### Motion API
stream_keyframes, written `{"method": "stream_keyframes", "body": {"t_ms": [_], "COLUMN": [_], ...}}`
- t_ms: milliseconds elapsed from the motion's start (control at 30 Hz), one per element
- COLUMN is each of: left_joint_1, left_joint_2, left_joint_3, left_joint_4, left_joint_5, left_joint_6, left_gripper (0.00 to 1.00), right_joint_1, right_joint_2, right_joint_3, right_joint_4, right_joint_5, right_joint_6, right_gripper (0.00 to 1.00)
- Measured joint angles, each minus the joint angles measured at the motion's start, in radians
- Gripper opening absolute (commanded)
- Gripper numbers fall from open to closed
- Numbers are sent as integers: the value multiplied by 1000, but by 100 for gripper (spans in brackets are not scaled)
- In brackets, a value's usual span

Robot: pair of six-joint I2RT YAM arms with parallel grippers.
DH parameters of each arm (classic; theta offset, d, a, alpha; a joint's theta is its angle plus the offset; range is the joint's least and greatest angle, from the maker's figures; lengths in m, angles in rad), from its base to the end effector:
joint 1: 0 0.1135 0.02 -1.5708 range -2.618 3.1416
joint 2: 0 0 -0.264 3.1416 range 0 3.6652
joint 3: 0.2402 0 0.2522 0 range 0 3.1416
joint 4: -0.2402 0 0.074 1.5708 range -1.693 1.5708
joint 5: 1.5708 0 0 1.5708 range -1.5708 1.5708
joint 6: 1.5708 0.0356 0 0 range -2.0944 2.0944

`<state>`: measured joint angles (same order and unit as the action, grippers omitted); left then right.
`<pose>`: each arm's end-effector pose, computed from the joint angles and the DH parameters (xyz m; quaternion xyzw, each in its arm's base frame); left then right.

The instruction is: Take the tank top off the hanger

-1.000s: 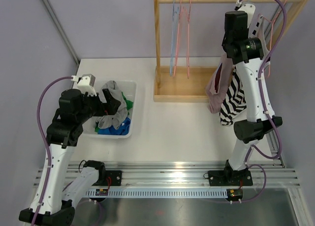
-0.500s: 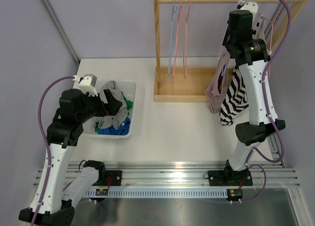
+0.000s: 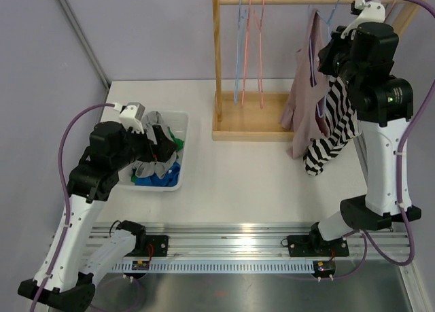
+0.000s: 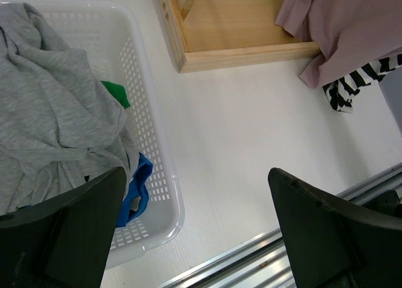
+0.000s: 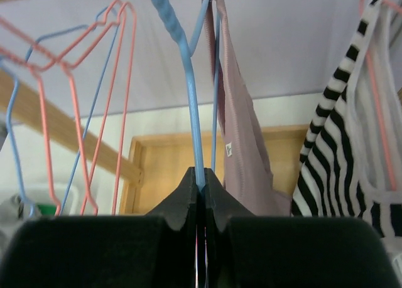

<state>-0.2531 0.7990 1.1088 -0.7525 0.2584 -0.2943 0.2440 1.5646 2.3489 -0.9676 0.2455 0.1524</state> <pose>0.1418 -0.0461 0.3881 0.0516 0.8393 -0.2481 0.4810 0.2506 0.0535 0.5732 0.0433 0.7659 0.0327 0.6407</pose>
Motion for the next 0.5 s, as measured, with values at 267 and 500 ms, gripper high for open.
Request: {"method": "stream_keyframes", "body": {"t_ms": [267,500], "left_joint_1": [-250,-425], "left_joint_2": [47,38], "left_joint_3": [44,34], "left_joint_4": [47,208], "left_joint_5": [-135,-214], "left_joint_6": [-38,-76], "left_gripper": [99,99], "right_joint_1": [0,0], "right_joint_2": [-275,-504], "right_joint_3": [-403,-690], "right_joint_4": [-3,-19], "right_joint_5": [-207,-403], "right_joint_6": [13,32], "right_gripper": [0,0]}}
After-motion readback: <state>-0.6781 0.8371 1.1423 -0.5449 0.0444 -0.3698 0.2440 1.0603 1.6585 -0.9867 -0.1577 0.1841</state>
